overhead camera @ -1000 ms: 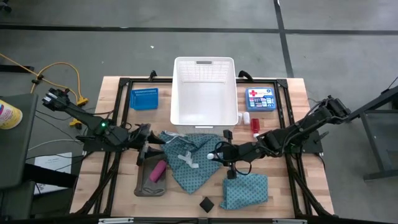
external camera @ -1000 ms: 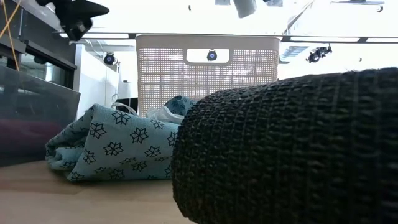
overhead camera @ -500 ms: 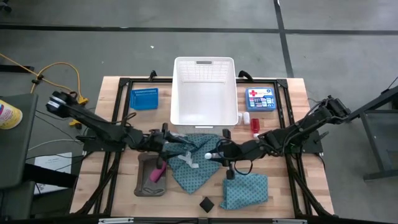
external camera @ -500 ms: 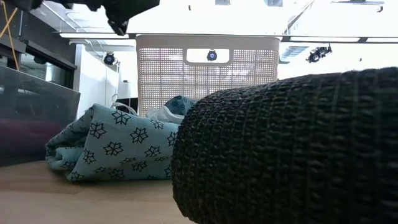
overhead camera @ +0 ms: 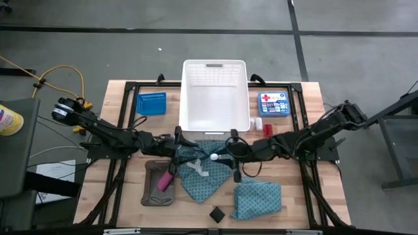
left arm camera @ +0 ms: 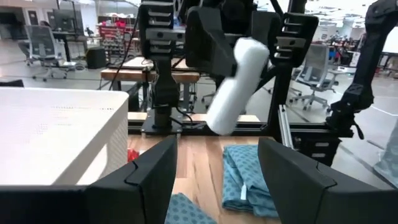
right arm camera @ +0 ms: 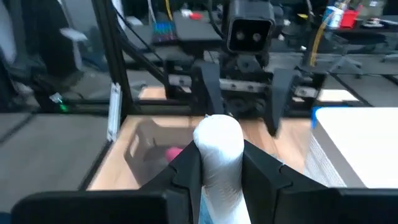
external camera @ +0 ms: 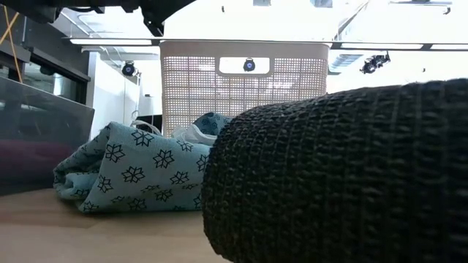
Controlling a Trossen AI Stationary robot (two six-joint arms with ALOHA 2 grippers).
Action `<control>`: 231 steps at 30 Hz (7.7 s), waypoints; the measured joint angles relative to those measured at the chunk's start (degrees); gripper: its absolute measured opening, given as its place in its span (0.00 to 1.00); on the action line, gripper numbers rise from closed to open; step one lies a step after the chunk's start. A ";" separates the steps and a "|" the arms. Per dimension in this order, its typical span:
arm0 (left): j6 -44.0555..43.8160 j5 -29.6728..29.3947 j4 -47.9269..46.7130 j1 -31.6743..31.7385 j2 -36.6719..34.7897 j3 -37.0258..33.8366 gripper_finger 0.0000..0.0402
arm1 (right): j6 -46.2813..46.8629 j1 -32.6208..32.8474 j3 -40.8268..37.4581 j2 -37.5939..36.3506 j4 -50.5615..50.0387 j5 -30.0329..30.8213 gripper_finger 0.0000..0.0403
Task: Pick & place medical supplies in basket/bin
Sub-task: Put the white gauze into the black bin, then put the black bandage into the black bin
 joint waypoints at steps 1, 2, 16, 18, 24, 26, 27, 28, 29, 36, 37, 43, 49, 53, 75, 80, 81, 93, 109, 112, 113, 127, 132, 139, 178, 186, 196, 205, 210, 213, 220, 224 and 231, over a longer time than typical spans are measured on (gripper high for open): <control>0.27 0.00 0.04 0.10 0.00 0.00 0.54 | -0.22 -0.37 0.00 0.53 1.00 -0.90 0.20; 0.56 0.00 0.22 0.22 0.00 0.00 0.54 | -0.82 -0.81 -0.02 1.25 2.13 -2.17 0.20; 1.99 -0.02 0.69 0.32 -0.02 0.00 0.54 | -4.49 -6.43 -0.02 7.02 16.74 -7.49 0.20; 2.17 -0.04 0.72 0.32 -0.02 0.00 0.54 | -4.46 -7.11 -0.02 7.02 17.59 -8.19 0.20; 4.49 -0.22 1.39 0.65 -0.02 0.00 0.54 | -4.09 -7.81 -0.02 7.02 19.10 -9.22 0.20; 4.51 -0.20 1.99 1.18 -0.02 0.00 0.54 | -4.46 -7.81 -0.02 7.02 19.42 -9.23 0.20; 4.51 -0.20 2.15 1.51 -0.02 0.00 0.54 | -4.51 -7.81 -0.02 7.02 19.52 -9.24 0.20; 4.51 -0.20 2.27 1.92 -0.02 0.00 0.54 | -4.51 -7.80 -0.02 7.02 19.77 -9.26 0.20; 4.51 -0.20 2.42 2.26 -0.02 0.01 0.54 | -4.51 -7.79 -0.02 7.02 20.28 -9.27 0.20; 4.51 3.43 3.26 4.20 -0.02 0.02 0.54 | -5.80 -8.50 -0.02 7.02 22.32 -9.50 0.20; 4.51 3.79 3.80 4.31 -0.02 0.02 0.54 | -5.77 -8.71 -0.02 7.02 22.59 -9.51 0.20; 5.18 3.90 5.56 4.63 -0.02 0.07 0.54 | -5.79 -9.40 -0.02 7.02 23.74 -10.38 0.20; 6.90 3.93 5.84 4.89 -0.02 0.07 0.54 | -5.80 -9.90 -0.02 7.02 25.51 -11.22 0.20; 8.96 4.24 7.39 4.87 -0.02 0.07 0.54 | -5.58 -10.30 -0.02 7.02 25.59 -11.58 0.20; 8.47 7.30 9.88 7.60 2.71 0.20 0.54 | -4.01 -10.39 -0.02 7.02 26.83 -12.52 0.20; 8.70 7.30 11.74 7.60 3.43 0.22 0.54 | -4.00 -10.39 -0.02 7.02 26.76 -12.48 0.20; 8.72 7.28 11.85 7.58 3.41 0.22 0.54 | -4.00 -10.39 -0.02 7.02 26.58 -12.45 0.20; 8.77 7.26 12.19 7.31 3.30 0.22 0.34 | -3.92 -10.37 -0.02 7.02 25.80 -12.42 0.20; 8.80 7.23 12.21 7.29 3.30 0.22 0.21 | -3.94 -10.37 -0.02 7.02 25.80 -13.11 0.20; 8.80 7.31 12.21 7.27 3.30 0.22 0.21 | -3.97 -10.39 -0.02 7.02 25.83 -14.35 0.20; 8.80 7.33 12.21 7.27 3.30 0.22 0.21 | -4.00 -10.39 -0.02 7.02 25.83 -14.59 0.20; 8.80 7.30 12.21 7.27 3.30 0.22 0.21 | -4.03 -10.41 -0.02 7.02 25.85 -15.19 0.26; 8.80 6.96 12.24 7.33 3.30 0.22 0.21 | -3.92 -10.35 -0.02 7.02 25.89 -14.18 0.36; 8.55 6.86 11.87 6.55 3.14 0.21 0.21 | -3.94 -10.32 0.00 7.00 23.98 -14.03 0.44; -42.85 -19.45 -52.52 -28.91 -23.23 0.20 0.21 | 11.78 -2.34 0.00 7.00 8.41 -13.69 0.46; -64.00 -10.41 -62.99 -32.00 -18.89 0.20 0.21 | 15.58 -1.01 0.00 7.00 5.39 -12.19 0.46; -80.09 -1.61 -71.55 -33.45 -13.02 0.20 0.21 | 17.20 2.06 -0.02 7.00 5.21 -6.83 0.46; -79.98 -0.61 -71.60 -33.36 -11.93 0.20 0.21 | 18.08 3.06 0.00 7.00 5.21 -4.67 0.46; -79.81 -0.32 -71.58 -33.36 -11.93 0.20 0.25 | 18.27 3.05 -0.02 7.00 5.22 -4.67 0.46; -79.28 -0.39 -71.59 -33.35 -11.93 0.20 0.31 | 18.27 3.03 0.00 7.00 5.21 -4.67 0.46; -77.88 -0.44 -71.61 -32.50 -11.93 0.20 0.41 | 18.27 3.05 -0.02 7.00 5.21 -4.83 0.46; -77.27 -0.37 -71.61 -31.85 -11.96 0.20 0.43 | 18.27 3.03 -0.02 7.00 5.21 -4.85 0.46; -74.34 -0.04 -71.61 -31.34 -12.91 0.20 0.44 | 18.25 3.03 -0.02 7.00 4.75 -4.87 0.46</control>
